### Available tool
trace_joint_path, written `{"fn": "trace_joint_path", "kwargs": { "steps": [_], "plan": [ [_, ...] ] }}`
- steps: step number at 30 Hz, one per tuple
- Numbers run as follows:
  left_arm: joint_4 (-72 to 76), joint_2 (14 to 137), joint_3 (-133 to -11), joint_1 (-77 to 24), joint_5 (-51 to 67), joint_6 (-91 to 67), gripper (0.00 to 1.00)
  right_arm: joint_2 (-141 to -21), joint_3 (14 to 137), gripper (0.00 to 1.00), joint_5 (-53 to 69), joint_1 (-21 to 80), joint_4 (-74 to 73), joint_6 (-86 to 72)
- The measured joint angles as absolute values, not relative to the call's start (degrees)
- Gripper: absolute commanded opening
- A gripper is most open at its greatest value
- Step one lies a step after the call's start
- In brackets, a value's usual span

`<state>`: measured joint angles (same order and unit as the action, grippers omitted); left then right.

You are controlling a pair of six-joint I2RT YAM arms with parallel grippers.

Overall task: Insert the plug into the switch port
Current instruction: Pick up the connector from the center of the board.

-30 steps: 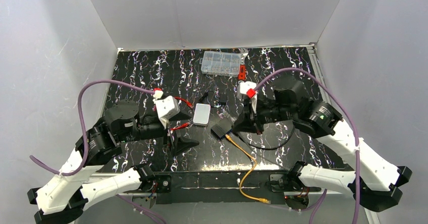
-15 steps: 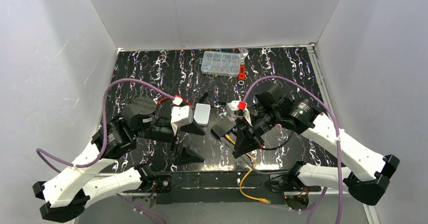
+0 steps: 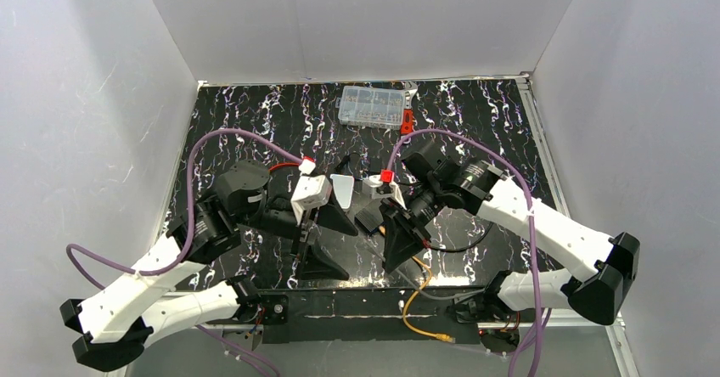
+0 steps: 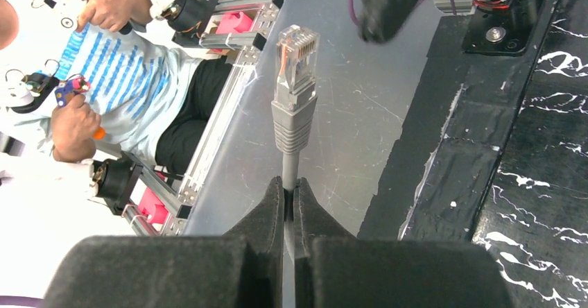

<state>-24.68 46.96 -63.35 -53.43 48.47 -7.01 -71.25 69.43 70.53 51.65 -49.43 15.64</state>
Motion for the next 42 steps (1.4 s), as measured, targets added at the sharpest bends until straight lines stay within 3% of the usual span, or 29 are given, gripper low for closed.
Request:
{"fn": "trace_joint_path", "kwargs": {
  "steps": [5,8,15,27,35,40,42],
  "plan": [
    [-23.8,48.7,-63.2,-53.4,47.8,-7.8,0.95,-72.0,69.4,0.01,71.5,52.4,-49.4,16.5],
    [-23.5,48.8,-63.0,-53.4,47.3,-8.1,0.88,-72.6,69.4,0.01,71.8,52.6,-49.4,16.8],
    [-22.5,48.9,-63.0,-53.4,47.4,-8.8,0.62,-73.6,69.6,0.01,72.0,52.8,-49.2,16.9],
    [-22.3,50.4,-63.0,-53.4,47.6,-9.3,0.34,-73.9,69.6,0.01,72.1,53.2,-47.8,16.5],
    [-22.3,51.0,-63.0,-53.4,47.1,-9.1,0.0,-73.9,69.6,0.01,72.2,53.7,-47.4,16.3],
    [-22.3,51.0,-63.0,-53.4,46.8,-9.0,0.0,-73.9,69.6,0.02,72.1,53.8,-47.5,16.3],
    [-22.3,51.0,-63.0,-53.4,46.6,-9.1,0.0,-73.9,69.6,0.09,71.9,53.8,-47.5,16.3]
  ]
}}
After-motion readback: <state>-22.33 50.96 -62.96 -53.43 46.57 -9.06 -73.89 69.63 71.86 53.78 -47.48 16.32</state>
